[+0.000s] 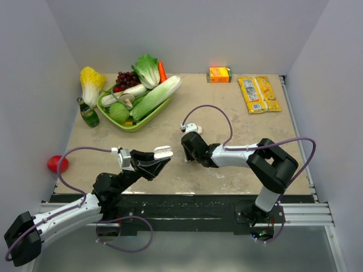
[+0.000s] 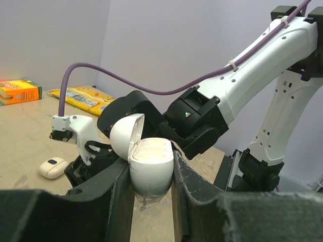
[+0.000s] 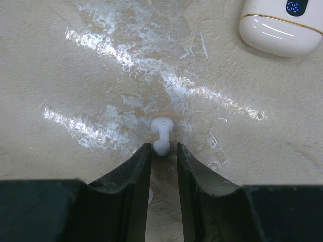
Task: Insert the wireless bluetooth earbuds into the charging case
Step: Pick up the earbud from the center of the board.
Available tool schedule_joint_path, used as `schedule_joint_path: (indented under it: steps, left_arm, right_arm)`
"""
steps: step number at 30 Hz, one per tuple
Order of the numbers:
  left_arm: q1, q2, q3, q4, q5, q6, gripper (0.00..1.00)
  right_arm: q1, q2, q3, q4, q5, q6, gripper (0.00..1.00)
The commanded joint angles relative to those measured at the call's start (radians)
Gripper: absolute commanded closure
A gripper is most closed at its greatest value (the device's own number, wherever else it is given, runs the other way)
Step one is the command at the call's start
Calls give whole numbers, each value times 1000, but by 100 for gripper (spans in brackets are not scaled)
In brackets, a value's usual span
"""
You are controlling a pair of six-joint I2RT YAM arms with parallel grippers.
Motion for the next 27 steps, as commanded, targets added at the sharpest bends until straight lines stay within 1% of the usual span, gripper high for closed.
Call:
schedule_joint_path:
  steps: [1, 7, 11, 23, 27]
  left_arm:
    - [-6, 4, -51, 59, -7, 5, 100]
    - [-7, 6, -51, 62, -7, 2, 100]
    - [-7, 0, -51, 62, -8, 2, 100]
    - [-9, 0, -51, 62, -7, -2, 100]
    - [-9, 0, -51, 59, -7, 0, 100]
  right_arm:
    - [-3, -43, -3, 16, 28, 3, 69]
    - [-3, -29, 23, 10, 27, -6, 61]
    - [-3, -20, 37, 4, 35, -12, 60]
    - [-8, 6, 70, 4, 35, -28, 72]
    - [-11, 19, 70, 4, 32, -26, 73]
